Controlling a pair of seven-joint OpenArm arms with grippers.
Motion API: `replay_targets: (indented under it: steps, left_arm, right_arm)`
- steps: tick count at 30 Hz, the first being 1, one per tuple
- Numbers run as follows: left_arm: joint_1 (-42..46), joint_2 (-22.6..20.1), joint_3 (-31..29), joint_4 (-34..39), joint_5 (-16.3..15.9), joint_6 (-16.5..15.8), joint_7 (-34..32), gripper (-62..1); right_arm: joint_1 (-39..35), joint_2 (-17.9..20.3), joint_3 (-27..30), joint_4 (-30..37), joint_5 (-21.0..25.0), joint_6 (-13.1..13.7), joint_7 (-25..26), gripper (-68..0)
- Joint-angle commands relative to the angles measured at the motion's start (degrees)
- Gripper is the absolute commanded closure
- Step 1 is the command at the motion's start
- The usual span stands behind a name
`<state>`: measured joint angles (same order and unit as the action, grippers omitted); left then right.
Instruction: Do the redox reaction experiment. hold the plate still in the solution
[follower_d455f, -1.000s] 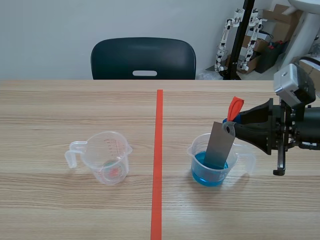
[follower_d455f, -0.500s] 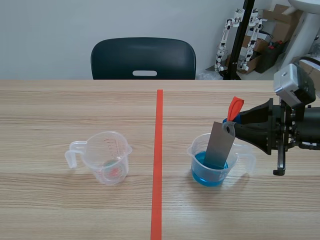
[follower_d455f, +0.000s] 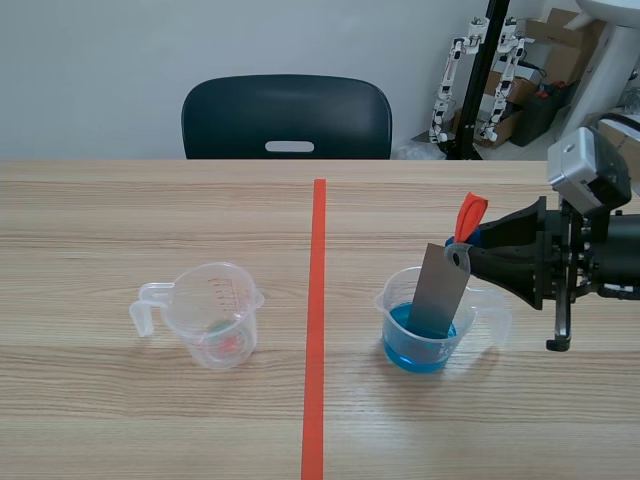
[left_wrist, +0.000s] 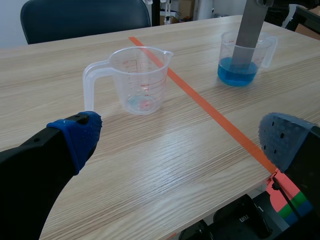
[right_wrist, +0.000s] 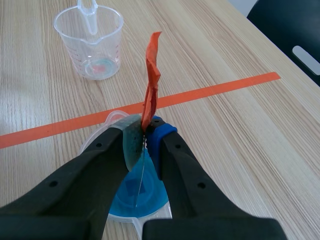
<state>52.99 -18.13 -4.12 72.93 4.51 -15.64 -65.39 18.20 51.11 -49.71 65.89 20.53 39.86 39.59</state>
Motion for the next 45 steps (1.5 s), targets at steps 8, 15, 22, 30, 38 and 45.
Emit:
replay_targets:
  steps: [8, 15, 22, 30, 38, 45]
  left_arm:
    - [0.2, 0.0, -0.1, 0.6, -0.4, -0.1, -1.2, -62.3]
    - [0.2, 0.0, -0.1, 0.6, -0.4, -0.1, -1.2, -62.3]
    - [0.2, 0.0, -0.1, 0.6, -0.4, -0.1, -1.2, -62.3]
    - [0.2, 0.0, -0.1, 0.6, -0.4, -0.1, -1.2, -62.3]
    - [0.2, 0.0, -0.1, 0.6, -0.4, -0.1, -1.2, -62.3]
    - [0.2, 0.0, -0.1, 0.6, -0.4, -0.1, -1.3, -62.3]
  right_arm:
    - [0.5, 0.8, 0.3, 0.4, 0.2, 0.0, 0.2, -0.6]
    - [0.5, 0.8, 0.3, 0.4, 0.2, 0.0, 0.2, -0.6]
    - [0.5, 0.8, 0.3, 0.4, 0.2, 0.0, 0.9, -0.6]
    - [0.5, 0.8, 0.3, 0.4, 0.2, 0.0, 1.3, -0.6]
    - [0.5, 0.8, 0.3, 0.4, 0.2, 0.0, 1.3, -0.6]
    - [0.5, 0.8, 0.3, 0.4, 0.2, 0.0, 1.3, -0.6]
